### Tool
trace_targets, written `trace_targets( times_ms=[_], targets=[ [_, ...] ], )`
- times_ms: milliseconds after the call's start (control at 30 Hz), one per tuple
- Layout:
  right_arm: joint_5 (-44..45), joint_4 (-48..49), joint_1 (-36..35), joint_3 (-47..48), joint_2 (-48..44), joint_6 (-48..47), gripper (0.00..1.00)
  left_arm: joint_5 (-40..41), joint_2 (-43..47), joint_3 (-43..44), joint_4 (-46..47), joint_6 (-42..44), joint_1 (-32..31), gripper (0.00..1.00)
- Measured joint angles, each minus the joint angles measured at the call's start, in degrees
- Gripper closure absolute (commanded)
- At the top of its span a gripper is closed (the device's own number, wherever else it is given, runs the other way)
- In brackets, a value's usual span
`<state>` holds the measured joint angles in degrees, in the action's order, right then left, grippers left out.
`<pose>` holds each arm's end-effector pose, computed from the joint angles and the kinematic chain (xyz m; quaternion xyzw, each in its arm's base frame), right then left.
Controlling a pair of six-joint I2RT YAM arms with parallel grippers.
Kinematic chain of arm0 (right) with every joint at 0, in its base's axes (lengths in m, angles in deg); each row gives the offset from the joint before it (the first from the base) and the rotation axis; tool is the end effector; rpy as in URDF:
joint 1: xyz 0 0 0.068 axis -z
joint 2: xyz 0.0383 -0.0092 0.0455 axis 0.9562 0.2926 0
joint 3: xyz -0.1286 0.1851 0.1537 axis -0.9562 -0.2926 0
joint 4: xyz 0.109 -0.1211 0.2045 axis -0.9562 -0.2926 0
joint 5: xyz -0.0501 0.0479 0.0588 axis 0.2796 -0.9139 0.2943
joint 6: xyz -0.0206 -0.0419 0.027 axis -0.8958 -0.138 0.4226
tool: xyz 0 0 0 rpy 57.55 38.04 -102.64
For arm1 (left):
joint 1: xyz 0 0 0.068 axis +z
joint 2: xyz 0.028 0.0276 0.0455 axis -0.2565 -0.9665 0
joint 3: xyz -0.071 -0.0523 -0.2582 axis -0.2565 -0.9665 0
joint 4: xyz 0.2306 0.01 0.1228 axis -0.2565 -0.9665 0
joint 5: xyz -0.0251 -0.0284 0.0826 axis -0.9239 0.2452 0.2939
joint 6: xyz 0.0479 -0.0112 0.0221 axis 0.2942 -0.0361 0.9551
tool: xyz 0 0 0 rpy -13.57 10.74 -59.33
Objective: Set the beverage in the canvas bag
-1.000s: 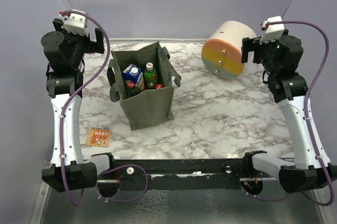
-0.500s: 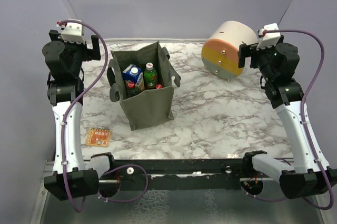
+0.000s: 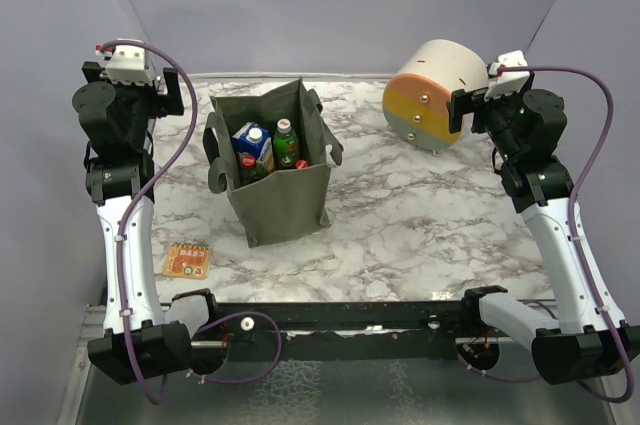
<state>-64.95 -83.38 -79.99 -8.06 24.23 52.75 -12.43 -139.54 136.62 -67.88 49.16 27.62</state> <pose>0.2281 0.0288 0.4194 -0.1125 0.7495 -0.0037 0.6524 0.2254 0.0447 0.4612 0.0203 0.6939 0.0542 0.7178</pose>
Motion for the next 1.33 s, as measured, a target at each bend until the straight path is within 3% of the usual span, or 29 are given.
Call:
trace_targets(
  times_ms=[1333],
  targets=[
    [-1.5, 0.5, 1.9, 0.0, 0.0, 0.5, 0.0, -4.0, -0.9, 0.0, 0.0, 0.0, 0.0, 0.01]
  ],
)
